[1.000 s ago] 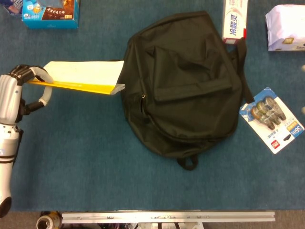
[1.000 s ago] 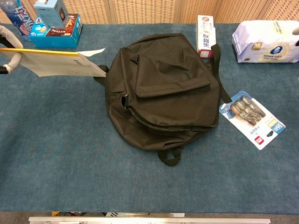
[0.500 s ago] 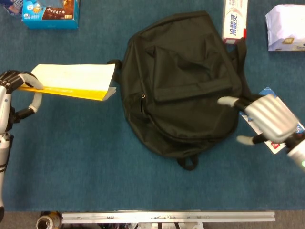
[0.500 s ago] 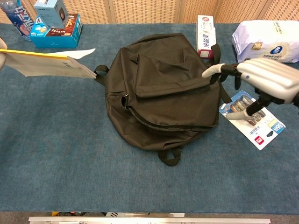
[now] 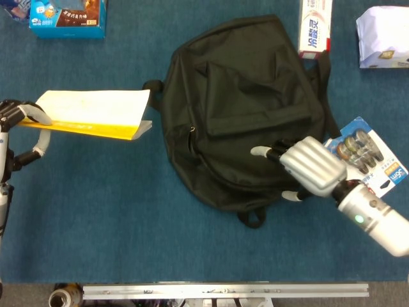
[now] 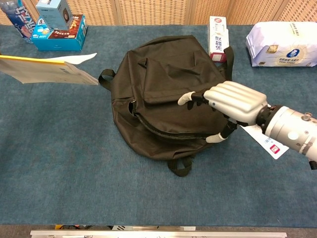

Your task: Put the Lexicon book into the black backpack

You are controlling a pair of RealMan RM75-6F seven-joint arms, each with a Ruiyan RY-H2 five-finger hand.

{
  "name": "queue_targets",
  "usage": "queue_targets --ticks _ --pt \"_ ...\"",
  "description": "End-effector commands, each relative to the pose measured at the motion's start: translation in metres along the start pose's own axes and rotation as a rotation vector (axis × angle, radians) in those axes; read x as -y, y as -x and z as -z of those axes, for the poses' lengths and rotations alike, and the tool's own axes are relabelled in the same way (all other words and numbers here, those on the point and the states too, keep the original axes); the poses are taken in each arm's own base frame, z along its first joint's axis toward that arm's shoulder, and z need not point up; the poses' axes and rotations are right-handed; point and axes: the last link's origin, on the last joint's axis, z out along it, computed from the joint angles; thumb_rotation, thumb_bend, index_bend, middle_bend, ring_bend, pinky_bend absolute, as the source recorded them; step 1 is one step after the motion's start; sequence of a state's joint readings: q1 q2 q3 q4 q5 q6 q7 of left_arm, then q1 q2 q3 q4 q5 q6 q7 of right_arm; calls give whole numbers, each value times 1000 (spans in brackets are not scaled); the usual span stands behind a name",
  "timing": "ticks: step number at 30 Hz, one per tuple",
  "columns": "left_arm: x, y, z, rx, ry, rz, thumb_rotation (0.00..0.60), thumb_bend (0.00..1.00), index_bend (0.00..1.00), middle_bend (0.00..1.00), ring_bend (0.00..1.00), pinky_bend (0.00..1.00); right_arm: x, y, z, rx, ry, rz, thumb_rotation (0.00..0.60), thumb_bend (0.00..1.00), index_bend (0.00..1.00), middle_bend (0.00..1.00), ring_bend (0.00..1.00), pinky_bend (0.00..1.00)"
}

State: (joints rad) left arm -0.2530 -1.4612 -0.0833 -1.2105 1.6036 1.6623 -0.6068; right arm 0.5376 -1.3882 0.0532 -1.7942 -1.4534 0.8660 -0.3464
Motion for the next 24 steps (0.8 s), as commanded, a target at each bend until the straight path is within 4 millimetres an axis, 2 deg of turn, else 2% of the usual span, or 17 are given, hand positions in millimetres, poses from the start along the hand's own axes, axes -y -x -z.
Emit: queue_targets --ticks 1,10,15,22,24 --pt "0 0 1 -2 1 2 600 402 680 591 523 415 3 7 -11 23 -5 16 600 0 211 324 291 450" --pt "4 -4 3 -13 -12 4 600 402 680 591 523 415 14 14 -33 27 -12 18 600 18 212 324 291 450" --pt "4 -6 4 -20 -10 9 600 402 680 591 523 415 16 17 -43 34 -4 34 600 156 212 324 291 450" --pt "4 -10 5 -25 -5 8 600 402 680 591 523 415 14 1 -64 -7 20 31 600 468 224 341 291 458" --pt "4 -12 4 -25 -2 8 600 402 680 591 523 415 16 -7 -71 -25 22 19 600 558 250 353 293 490"
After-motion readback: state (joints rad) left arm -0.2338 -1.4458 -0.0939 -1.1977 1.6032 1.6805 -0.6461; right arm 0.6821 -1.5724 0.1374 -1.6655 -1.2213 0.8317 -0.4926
